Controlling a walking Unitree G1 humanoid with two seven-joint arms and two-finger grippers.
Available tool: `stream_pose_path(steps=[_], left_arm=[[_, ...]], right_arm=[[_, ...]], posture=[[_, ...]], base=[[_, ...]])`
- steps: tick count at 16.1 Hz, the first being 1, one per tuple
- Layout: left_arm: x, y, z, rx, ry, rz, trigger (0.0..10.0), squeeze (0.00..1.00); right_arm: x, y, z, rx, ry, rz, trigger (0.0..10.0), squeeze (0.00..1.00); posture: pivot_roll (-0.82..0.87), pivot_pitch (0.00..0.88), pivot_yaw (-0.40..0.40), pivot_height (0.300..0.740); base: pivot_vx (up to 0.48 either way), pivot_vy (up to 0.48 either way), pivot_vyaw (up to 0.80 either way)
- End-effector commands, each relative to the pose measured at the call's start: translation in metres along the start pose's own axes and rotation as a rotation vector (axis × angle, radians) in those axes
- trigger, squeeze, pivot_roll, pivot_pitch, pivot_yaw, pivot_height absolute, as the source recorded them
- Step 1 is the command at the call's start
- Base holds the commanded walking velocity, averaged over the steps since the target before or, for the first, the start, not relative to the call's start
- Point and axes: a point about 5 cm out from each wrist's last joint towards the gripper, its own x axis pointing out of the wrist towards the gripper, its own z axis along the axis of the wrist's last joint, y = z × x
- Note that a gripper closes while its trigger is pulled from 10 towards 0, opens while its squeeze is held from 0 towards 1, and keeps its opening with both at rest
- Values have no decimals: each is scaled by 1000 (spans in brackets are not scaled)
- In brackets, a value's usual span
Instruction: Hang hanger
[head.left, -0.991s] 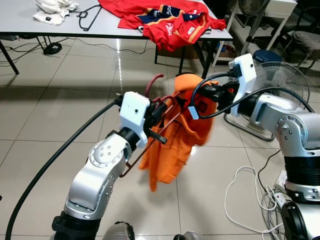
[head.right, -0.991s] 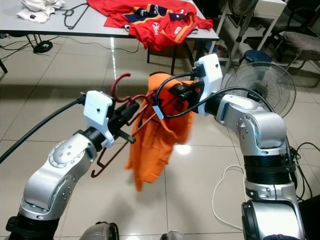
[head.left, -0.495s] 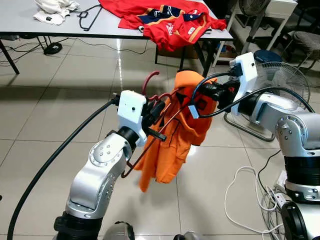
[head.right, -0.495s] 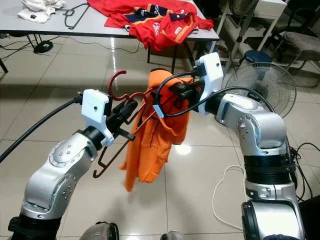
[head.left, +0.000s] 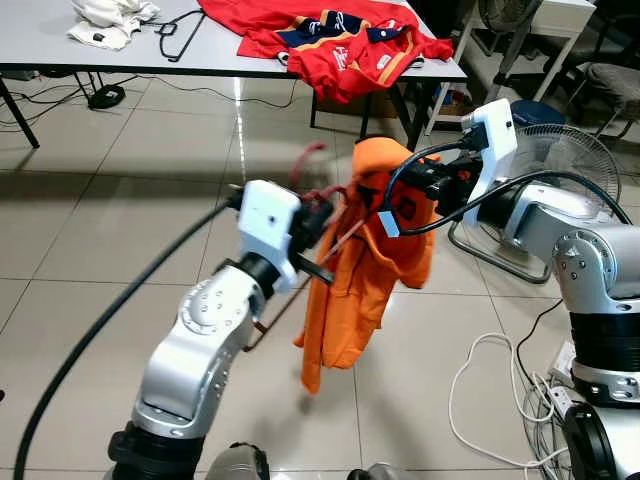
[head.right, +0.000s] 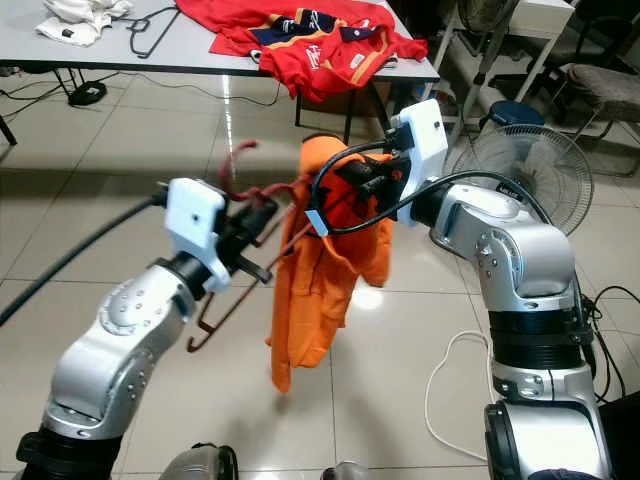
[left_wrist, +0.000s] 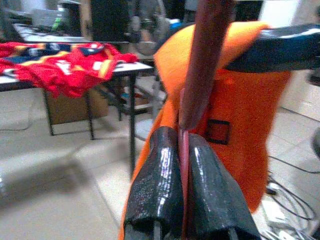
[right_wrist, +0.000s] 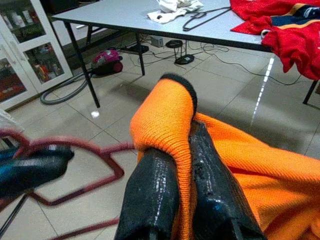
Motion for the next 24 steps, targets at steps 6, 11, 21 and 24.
stream_pose_path(steps=[6,11,21,24], left_arm=[[-9,-5,9,-24,-52,-104,10000,0],[-13,-12,8,15,-18,-196,10000,0],[-12,-3,-13,150,149,-153,10000,0],[-11,-7,-14,151,157,-163,10000,0]], right_arm=[[-11,-19,5,-241,153,-17,10000,0],[-22,-24,-11,-448,327,80,10000,0],[-8,-26,-8,-411,207,-9,10000,0],[-5,-21,-13,-383,255,9,10000,0]], posture=[[-100,29,-47,740],[-94,31,-41,740],[-90,41,-40,740],[-86,44,-37,740]], base=[[0,0,0],[0,0,0],[0,0,0],[0,0,0]])
